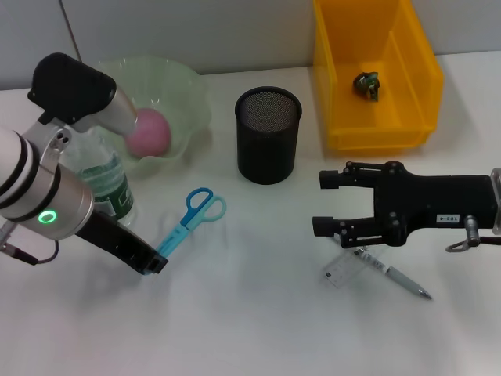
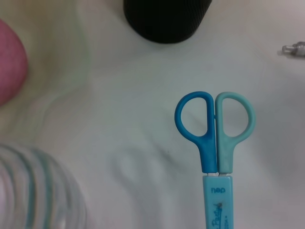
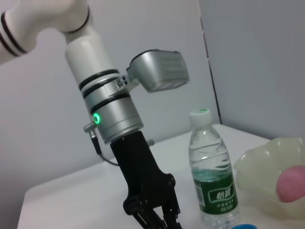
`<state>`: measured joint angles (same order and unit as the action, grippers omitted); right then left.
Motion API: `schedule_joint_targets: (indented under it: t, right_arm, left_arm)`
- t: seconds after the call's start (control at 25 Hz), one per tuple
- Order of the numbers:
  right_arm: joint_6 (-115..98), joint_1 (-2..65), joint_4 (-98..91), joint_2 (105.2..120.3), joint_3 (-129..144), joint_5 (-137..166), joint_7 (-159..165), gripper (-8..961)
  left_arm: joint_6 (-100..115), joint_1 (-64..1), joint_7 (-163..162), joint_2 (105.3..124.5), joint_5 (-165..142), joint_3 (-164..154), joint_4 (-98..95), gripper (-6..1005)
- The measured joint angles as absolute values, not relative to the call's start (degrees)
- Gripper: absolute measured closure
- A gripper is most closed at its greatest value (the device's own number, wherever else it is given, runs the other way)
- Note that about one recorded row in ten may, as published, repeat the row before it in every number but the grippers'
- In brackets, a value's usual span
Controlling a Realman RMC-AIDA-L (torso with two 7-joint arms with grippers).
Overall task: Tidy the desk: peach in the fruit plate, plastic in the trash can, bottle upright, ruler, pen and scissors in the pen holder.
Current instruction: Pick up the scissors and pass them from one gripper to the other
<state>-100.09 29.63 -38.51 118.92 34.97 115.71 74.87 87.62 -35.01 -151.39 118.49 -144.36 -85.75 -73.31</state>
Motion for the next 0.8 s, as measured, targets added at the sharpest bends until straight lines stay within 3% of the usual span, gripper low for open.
schedule_joint_targets:
  t: [0.8]
  right_arm:
    - [-96.3,28.7,-15.0,118.99,17.0,113.0,85.5,127]
  left_arm:
    - [87.1,-34.4,-147.6,118.70,-140.9,-83.6,-78.3,785]
